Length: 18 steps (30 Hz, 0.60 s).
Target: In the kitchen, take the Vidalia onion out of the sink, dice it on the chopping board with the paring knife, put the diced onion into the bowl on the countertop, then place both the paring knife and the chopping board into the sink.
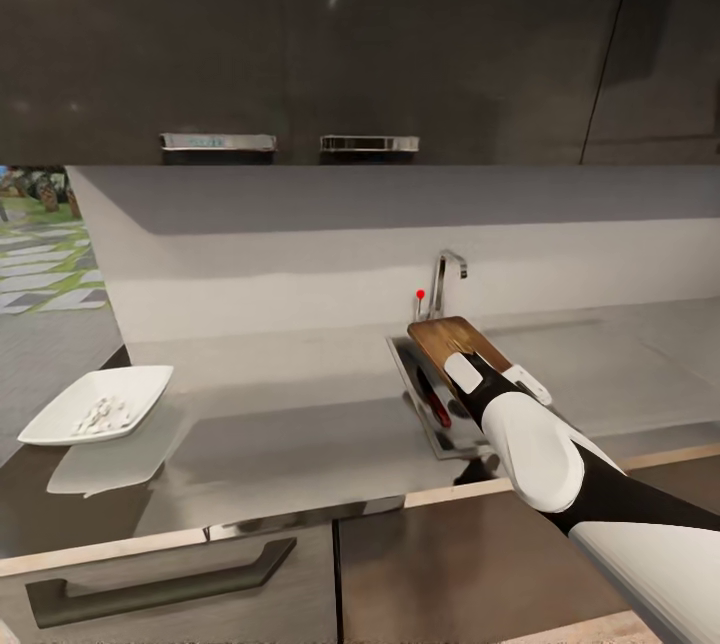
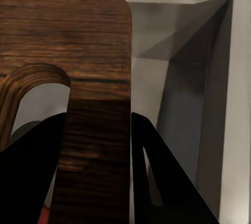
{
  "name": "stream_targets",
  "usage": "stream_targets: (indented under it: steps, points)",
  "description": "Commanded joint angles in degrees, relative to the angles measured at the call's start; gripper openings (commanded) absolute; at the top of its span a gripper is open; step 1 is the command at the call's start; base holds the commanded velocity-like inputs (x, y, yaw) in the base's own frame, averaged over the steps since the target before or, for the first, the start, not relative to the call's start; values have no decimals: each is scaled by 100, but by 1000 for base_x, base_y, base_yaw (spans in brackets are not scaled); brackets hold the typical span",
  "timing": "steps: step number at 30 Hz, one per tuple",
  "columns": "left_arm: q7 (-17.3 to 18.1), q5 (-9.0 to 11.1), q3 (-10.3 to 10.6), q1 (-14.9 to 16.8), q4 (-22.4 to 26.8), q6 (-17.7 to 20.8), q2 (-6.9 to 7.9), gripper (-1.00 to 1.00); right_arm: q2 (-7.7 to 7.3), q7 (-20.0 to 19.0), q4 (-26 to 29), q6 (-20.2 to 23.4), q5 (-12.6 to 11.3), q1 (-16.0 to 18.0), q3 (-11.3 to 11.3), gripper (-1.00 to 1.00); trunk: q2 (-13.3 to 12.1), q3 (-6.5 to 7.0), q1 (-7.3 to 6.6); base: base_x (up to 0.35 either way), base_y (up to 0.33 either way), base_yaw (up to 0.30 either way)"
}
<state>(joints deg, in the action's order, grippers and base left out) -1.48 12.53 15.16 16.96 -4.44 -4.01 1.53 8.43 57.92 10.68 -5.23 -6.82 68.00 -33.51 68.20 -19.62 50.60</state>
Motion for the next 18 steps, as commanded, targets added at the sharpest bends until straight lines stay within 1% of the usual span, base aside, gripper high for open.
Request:
stream_targets:
  steps: [1,7,14,18]
  points:
    - [-1,48,49,9,-22,-39,-3,100,0,3,5,-58,-56,3,29,-100,5,-16,0,0,0,0]
    - [-1,48,50,9,-22,-51,-6,100,-4,9,4,-63,-54,3,29,-100,5,-71,0,14,0,0]
    - [7,48,50,9,-22,-43,-15,100,-8,9,4,-58,-50,3,24,-100,5,-136,0,148,0,0]
    - [7,48,50,9,-22,-39,-26,100,-8,7,0,-57,-47,3,21,-100,5,-172,0,46,0,0]
